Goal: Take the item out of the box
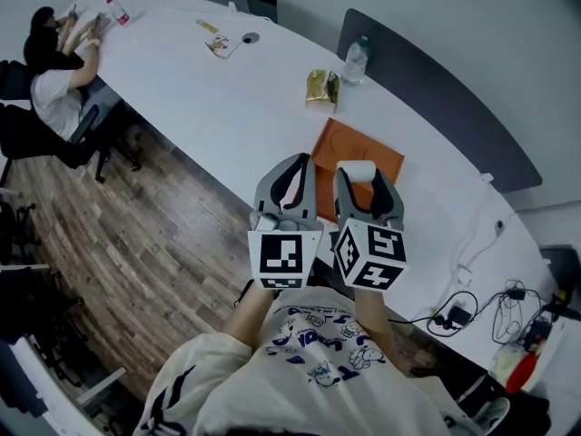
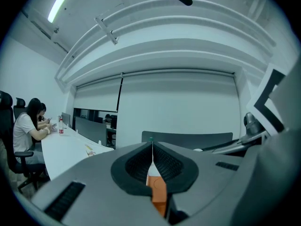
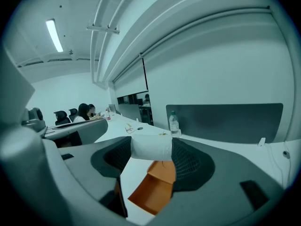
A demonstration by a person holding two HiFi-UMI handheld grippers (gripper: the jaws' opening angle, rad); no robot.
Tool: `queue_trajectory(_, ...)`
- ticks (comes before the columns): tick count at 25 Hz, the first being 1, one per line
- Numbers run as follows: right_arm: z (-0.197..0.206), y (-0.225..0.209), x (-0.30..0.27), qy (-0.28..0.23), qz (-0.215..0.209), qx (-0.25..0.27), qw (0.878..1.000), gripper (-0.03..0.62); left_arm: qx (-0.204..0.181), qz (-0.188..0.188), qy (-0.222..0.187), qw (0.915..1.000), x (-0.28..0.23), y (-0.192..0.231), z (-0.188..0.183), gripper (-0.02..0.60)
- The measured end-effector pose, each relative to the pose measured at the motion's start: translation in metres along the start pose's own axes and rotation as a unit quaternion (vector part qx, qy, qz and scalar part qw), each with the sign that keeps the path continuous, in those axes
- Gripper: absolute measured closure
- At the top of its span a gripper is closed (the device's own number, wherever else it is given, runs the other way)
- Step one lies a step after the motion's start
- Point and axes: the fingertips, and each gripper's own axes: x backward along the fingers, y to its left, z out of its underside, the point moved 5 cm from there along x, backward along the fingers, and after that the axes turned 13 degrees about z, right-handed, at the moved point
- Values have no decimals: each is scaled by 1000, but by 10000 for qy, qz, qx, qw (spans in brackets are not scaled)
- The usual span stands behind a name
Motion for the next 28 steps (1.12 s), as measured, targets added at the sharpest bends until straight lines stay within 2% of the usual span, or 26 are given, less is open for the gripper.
queue_trajectory(10,-23,8,13,-464,-33,49,9989,319,-115,-151,-228,9996,15,5,-22,562)
queue_trajectory(28,-43,8,33,-971,-18,83,9952,319,-202,-196,-531,9982,24,1,-44,561)
